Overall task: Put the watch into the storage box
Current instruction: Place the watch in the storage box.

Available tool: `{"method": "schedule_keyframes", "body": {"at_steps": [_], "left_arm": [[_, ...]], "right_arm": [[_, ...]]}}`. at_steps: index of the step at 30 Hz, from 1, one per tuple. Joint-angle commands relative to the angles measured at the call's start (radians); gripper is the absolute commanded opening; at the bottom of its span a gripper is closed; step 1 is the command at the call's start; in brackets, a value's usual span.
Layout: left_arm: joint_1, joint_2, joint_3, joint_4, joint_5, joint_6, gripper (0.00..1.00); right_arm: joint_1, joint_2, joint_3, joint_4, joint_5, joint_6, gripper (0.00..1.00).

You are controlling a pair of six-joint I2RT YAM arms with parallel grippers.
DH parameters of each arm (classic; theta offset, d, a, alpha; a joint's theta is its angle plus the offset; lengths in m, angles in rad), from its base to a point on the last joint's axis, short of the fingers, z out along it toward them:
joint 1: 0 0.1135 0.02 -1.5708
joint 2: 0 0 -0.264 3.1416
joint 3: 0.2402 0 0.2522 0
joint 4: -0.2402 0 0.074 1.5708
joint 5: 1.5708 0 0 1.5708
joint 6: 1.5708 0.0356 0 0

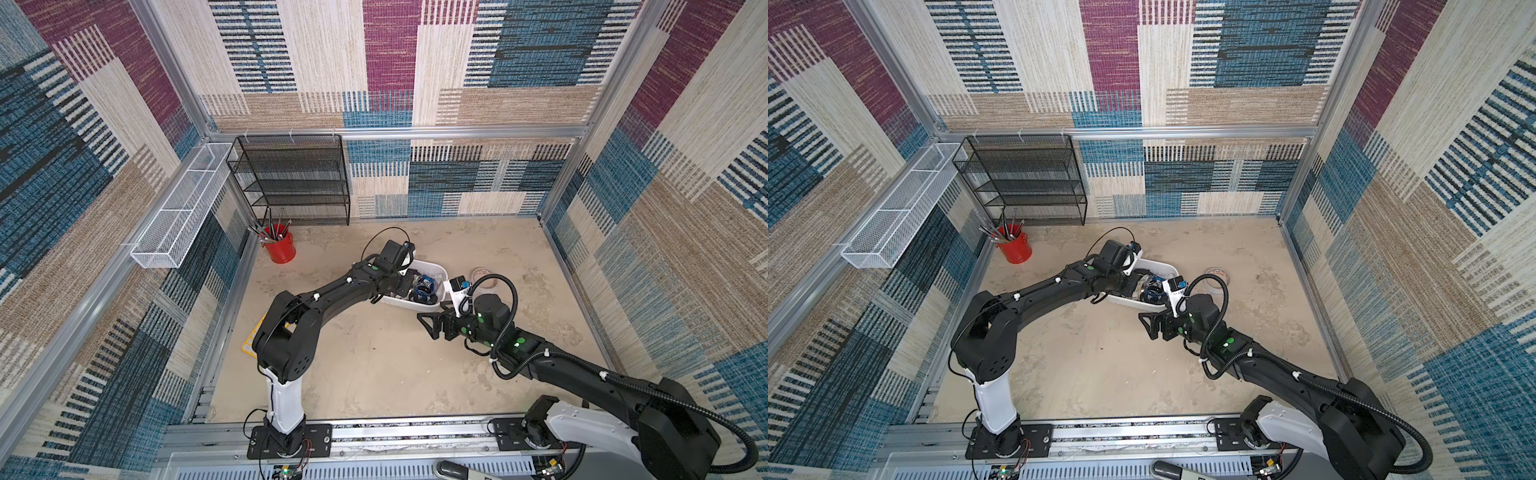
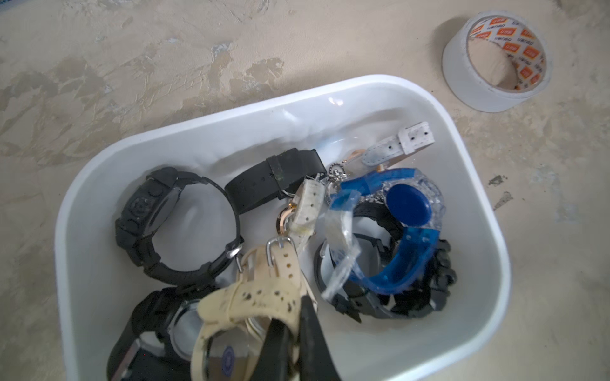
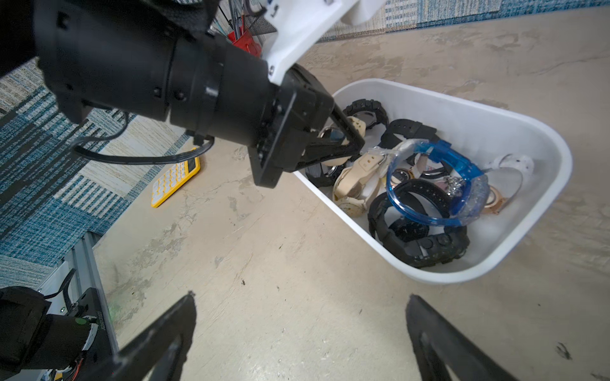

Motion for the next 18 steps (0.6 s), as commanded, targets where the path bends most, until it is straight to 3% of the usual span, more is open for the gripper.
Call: {"method": "schedule_keyframes", "body": {"at_steps": [1, 6, 18], "left_arm": [[0.005, 0.033, 0.031, -0.03, -0.01, 0.023, 0.0], [0.008, 0.044, 0.023, -0.019, -0.008, 0.004, 0.0], [0.022, -0.035, -0.044, 0.006, 0.006, -0.036, 0.46]], "right_arm": [[0.0, -0.005, 0.001, 0.028, 0.016, 0.011, 0.99], [0.0, -0.01, -0.006, 0.037, 0.023, 0.012, 1.0], [0.0, -0.004, 0.004, 0.045, 0.027, 0.015, 1.0]]}}
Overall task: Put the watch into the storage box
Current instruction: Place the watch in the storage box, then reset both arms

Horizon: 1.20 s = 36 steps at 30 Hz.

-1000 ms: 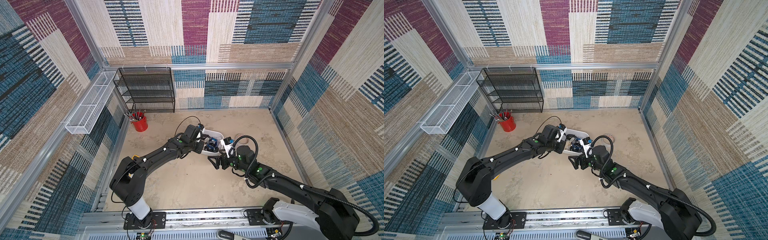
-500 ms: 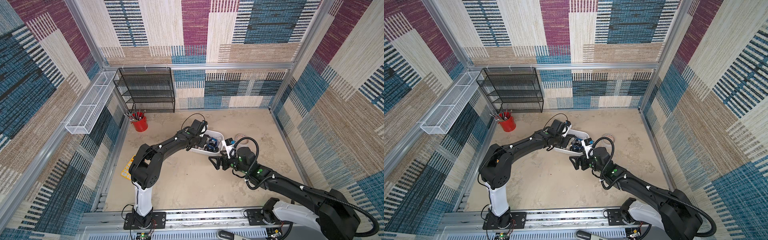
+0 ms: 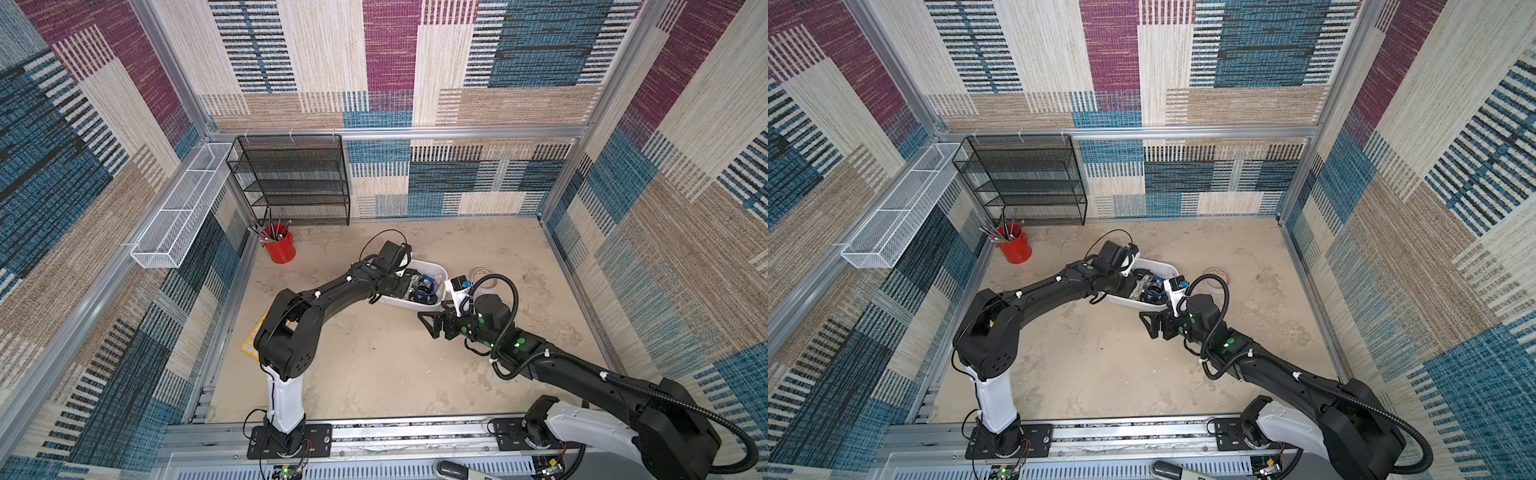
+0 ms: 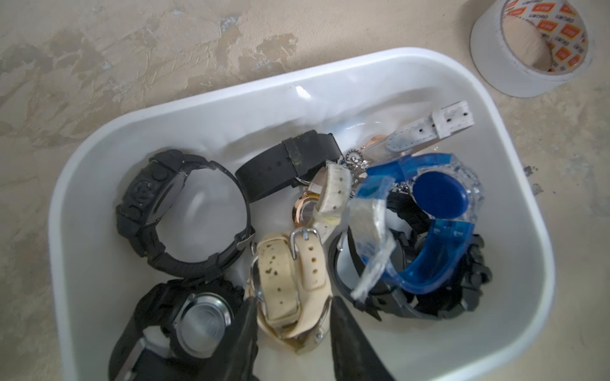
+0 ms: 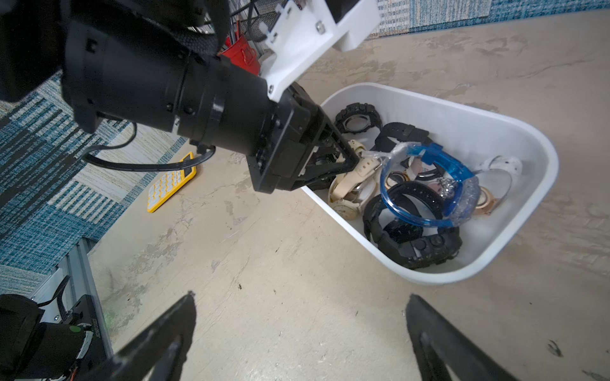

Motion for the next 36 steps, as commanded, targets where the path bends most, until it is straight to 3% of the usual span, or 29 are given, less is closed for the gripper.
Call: {"method": "schedule_keyframes", "body": {"at_steps": [1, 8, 13, 15, 20, 27, 34, 36], "left_arm": [[0.006, -0.033, -0.025, 0.025, 0.007, -0.029, 0.52], [0.01, -0.127, -0.129, 0.119, 0.124, -0.046, 0.82], [0.012, -0.205, -0.226, 0.22, 0.158, -0.072, 0.9], [0.012, -0.239, -0.261, 0.259, 0.144, -0.08, 0.98], [0.013, -0.371, -0.35, 0.33, 0.077, -0.083, 1.0], [0.012, -0.757, -0.687, 0.562, -0.175, -0.078, 0.99], [0.012, -1.117, -1.033, 0.665, -0.524, 0.043, 0.99], [0.012, -1.171, -1.106, 0.702, -0.614, 0.062, 0.99]], "right_arm": [[0.0, 0.0, 0.01, 0.038, 0.007, 0.011, 1.0], [0.0, -0.008, 0.011, 0.033, 0.021, 0.013, 1.0], [0.0, -0.013, 0.013, 0.034, 0.031, 0.013, 1.0], [0.0, -0.015, 0.017, 0.032, 0.034, 0.012, 1.0], [0.0, -0.013, 0.019, 0.027, 0.08, 0.014, 1.0], [-0.002, -0.066, 0.054, -0.035, 0.252, -0.052, 0.99], [-0.046, -0.256, -0.063, 0.048, 0.683, -0.181, 0.99], [-0.08, -0.282, -0.126, 0.141, 0.746, -0.268, 0.99]]}}
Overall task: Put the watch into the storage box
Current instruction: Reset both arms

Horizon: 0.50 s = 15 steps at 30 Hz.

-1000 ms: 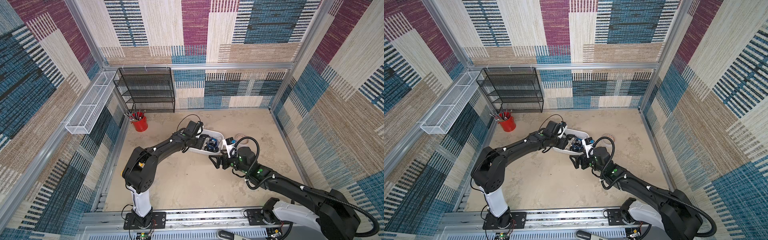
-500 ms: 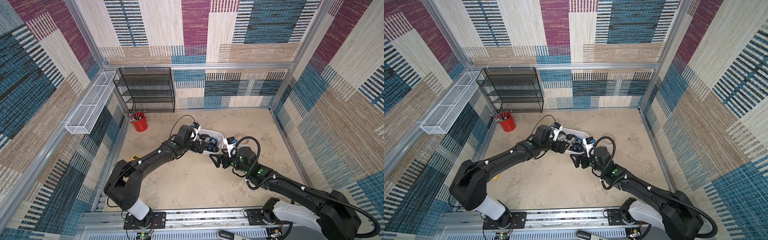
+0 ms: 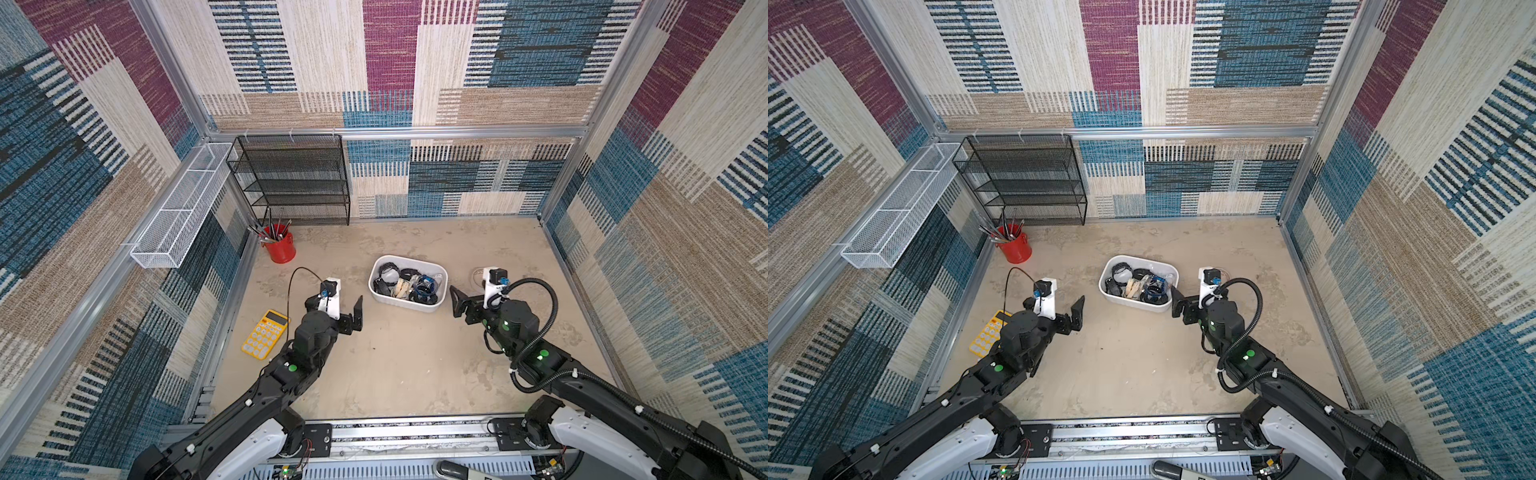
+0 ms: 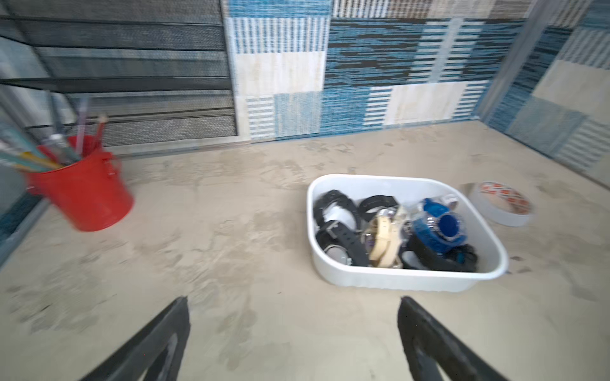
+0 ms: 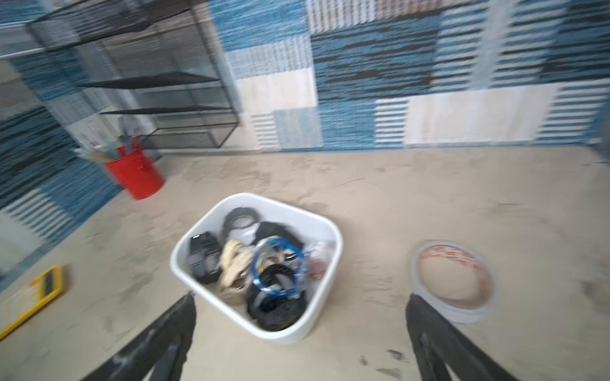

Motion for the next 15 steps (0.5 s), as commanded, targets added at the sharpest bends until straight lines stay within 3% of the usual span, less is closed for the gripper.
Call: {"method": "schedule_keyframes", "body": {"at_steps": [1, 5, 9, 15], "left_arm": [[0.002, -0.064, -0.094, 0.124, -0.243, 0.081, 0.99], [0.03, -0.081, -0.181, 0.249, -0.31, 0.184, 0.99], [0.094, -0.016, -0.186, 0.284, -0.301, 0.232, 0.99], [0.298, 0.307, -0.193, 0.529, -0.087, 0.174, 0.99]], "right_arm": [[-0.039, -0.027, -0.078, 0.176, 0.236, -0.156, 1.0], [-0.123, 0.008, -0.19, 0.389, 0.247, -0.215, 0.99], [-0.206, 0.118, -0.262, 0.602, 0.218, -0.246, 1.0], [-0.366, 0.413, -0.298, 0.945, 0.082, -0.283, 0.99]]}}
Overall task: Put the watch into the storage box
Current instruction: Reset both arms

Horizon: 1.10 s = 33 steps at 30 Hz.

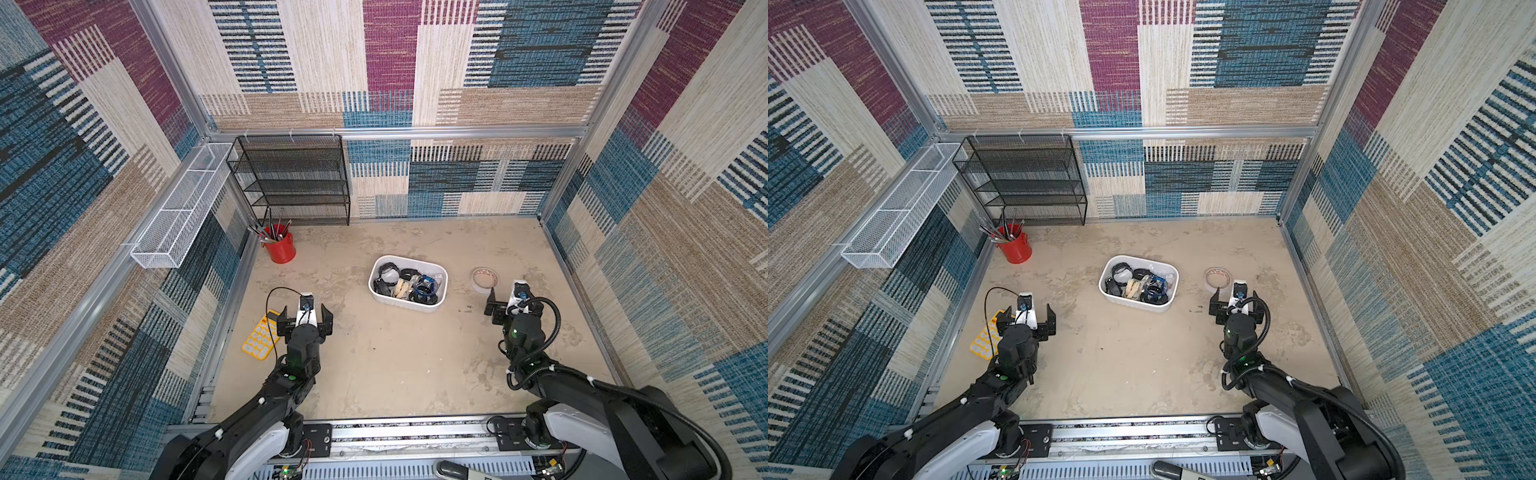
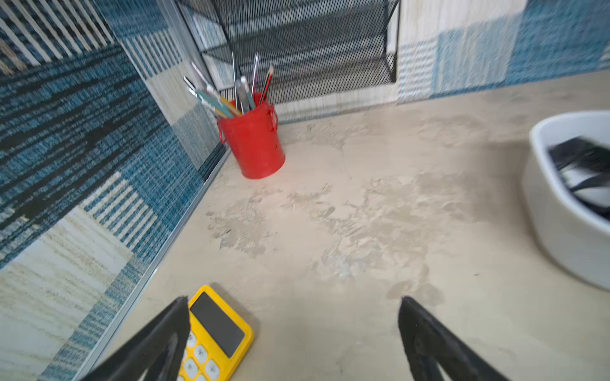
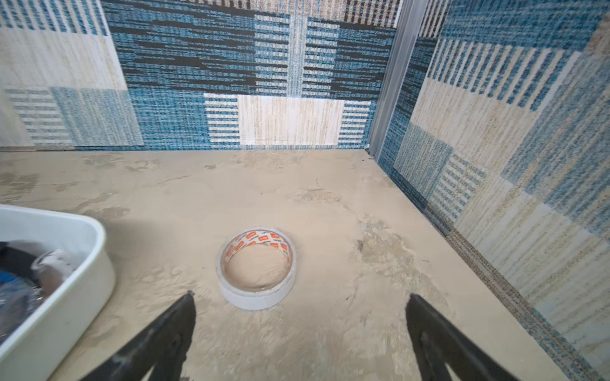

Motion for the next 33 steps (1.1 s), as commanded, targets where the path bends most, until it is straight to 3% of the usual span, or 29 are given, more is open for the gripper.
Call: {"method": "schedule_keyframes", "body": {"at_steps": [1, 5, 7, 9, 11, 13, 19, 31, 33], "left_arm": [[0.056, 0.153, 0.022, 0.235, 0.12, 0.008, 0.99], [0.128, 0.357, 0.066, 0.442, 0.186, 0.062, 0.99], [0.195, 0.418, 0.073, 0.467, 0.244, 0.017, 0.99], [0.284, 0.519, 0.075, 0.565, 0.31, -0.056, 0.99], [0.318, 0.583, 0.093, 0.604, 0.361, -0.068, 0.99], [0.329, 0.54, 0.124, 0.463, 0.373, -0.091, 0.99], [0.395, 0.551, 0.249, 0.248, 0.515, -0.118, 0.96], [0.395, 0.563, 0.255, 0.256, 0.521, -0.113, 0.96], [0.395, 0.564, 0.258, 0.257, 0.52, -0.113, 0.97]], "right_arm": [[-0.061, 0.143, -0.013, 0.342, -0.069, -0.045, 1.0], [-0.15, 0.269, -0.028, 0.532, -0.217, -0.035, 1.0], [-0.199, 0.35, -0.028, 0.616, -0.297, -0.005, 0.99], [-0.231, 0.323, -0.004, 0.511, -0.366, 0.017, 0.99], [-0.243, 0.404, -0.011, 0.624, -0.408, 0.002, 0.99], [-0.243, 0.371, 0.028, 0.484, -0.435, 0.0, 1.0], [-0.25, 0.381, 0.051, 0.457, -0.405, 0.02, 1.0], [-0.251, 0.387, 0.053, 0.464, -0.397, 0.023, 0.99], [-0.275, 0.388, 0.072, 0.425, -0.449, 0.032, 1.0]]}}
